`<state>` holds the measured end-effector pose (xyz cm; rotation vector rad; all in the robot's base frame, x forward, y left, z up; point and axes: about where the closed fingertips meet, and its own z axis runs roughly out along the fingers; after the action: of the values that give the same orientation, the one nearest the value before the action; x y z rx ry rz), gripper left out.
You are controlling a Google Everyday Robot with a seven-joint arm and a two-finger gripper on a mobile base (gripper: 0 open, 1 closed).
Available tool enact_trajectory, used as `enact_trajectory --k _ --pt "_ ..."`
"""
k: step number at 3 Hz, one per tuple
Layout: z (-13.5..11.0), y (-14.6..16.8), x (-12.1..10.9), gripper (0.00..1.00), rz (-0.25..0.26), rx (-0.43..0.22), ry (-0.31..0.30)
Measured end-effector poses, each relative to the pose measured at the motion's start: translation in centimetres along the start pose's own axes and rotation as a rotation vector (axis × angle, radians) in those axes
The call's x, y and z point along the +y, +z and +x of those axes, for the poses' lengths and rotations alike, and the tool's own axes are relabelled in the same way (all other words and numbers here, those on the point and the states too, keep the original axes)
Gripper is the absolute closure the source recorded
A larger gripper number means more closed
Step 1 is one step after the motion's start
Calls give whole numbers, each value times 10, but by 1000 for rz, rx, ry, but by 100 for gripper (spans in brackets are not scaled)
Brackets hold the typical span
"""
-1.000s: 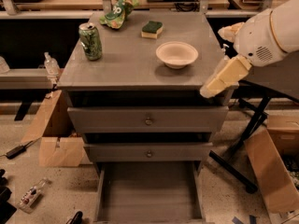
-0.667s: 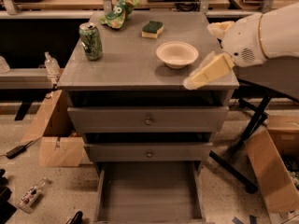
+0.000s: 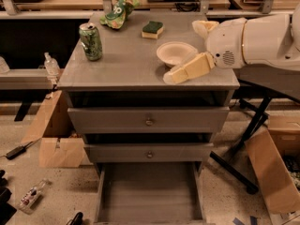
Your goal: Place green can into bottom drawer
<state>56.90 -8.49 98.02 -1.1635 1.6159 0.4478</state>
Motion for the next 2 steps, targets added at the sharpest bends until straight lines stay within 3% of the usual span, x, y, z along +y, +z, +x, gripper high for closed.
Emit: enact_trajectory --k 1,2 --pt "-10 40 -10 0 -21 -70 -19" --pt "-32 136 -36 0 -32 -144 -50"
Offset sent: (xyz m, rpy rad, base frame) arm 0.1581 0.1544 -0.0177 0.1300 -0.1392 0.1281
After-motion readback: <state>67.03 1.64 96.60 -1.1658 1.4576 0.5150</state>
